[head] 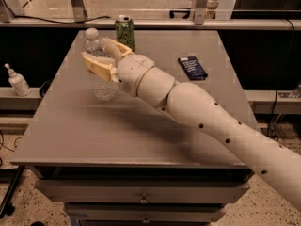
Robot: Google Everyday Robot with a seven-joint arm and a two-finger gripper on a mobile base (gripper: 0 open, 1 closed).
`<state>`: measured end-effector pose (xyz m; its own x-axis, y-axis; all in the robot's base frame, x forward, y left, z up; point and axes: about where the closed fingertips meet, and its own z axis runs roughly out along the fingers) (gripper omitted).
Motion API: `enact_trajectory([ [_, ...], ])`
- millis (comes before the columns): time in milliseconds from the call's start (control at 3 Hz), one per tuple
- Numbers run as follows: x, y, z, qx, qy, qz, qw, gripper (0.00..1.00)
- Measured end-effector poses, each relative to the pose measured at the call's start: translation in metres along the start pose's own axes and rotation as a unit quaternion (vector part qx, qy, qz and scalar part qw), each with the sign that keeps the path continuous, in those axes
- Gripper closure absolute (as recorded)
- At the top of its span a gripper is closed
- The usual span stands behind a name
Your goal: Place water bottle upright
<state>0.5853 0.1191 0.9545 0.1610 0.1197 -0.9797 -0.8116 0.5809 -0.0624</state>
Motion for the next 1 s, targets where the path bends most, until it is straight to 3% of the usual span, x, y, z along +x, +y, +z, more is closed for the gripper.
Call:
enact_trajectory([
  [333, 0.000, 0.000, 0.000, 0.000, 0.000, 0.000, 1.0000, 0.12],
  [667, 0.005, 0.001, -0.010, 0.011, 0.002, 0.007, 0.9999, 0.00],
  [1000, 0.008, 0.001, -0.020, 0.021, 0.004, 0.010, 0.9997, 0.00],
])
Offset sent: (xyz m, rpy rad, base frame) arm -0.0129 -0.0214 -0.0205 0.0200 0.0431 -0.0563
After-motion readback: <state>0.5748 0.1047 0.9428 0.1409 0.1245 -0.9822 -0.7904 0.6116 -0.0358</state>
